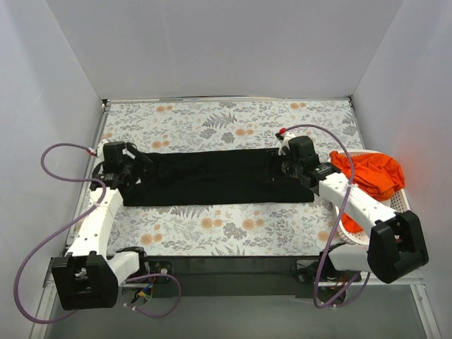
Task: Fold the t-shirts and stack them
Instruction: Fold the tshirt
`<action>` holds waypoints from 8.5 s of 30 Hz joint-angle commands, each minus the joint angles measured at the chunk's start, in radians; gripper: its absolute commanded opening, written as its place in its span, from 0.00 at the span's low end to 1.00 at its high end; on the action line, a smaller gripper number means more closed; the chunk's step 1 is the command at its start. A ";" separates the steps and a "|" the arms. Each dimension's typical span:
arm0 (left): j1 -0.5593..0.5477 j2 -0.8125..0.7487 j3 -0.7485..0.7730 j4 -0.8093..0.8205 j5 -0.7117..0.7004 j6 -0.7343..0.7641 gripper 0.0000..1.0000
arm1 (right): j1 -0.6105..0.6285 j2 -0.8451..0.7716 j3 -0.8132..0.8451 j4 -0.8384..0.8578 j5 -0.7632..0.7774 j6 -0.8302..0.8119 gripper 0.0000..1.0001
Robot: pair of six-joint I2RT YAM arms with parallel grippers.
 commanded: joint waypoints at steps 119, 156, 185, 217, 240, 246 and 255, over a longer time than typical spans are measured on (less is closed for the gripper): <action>-0.042 0.425 0.107 0.290 0.168 0.143 0.56 | 0.237 0.737 0.244 0.939 -0.342 0.481 0.41; -0.040 0.591 0.146 0.326 0.193 0.214 0.37 | 0.238 0.944 0.421 0.942 -0.321 0.521 0.22; 0.019 0.622 0.170 0.341 0.209 0.134 0.16 | 0.215 0.863 0.303 0.941 -0.295 0.533 0.04; -0.010 0.399 -0.088 0.313 0.352 0.100 0.79 | 0.249 0.811 0.211 0.922 -0.331 0.545 0.34; -0.033 0.343 -0.104 0.372 0.440 0.071 0.53 | 0.268 0.872 0.286 0.925 -0.353 0.556 0.32; -0.031 0.307 -0.082 0.321 0.424 0.073 0.36 | 0.268 0.845 0.278 0.924 -0.359 0.559 0.25; -0.033 0.281 0.000 0.076 0.299 0.083 0.29 | 0.268 0.794 0.246 0.924 -0.379 0.576 0.13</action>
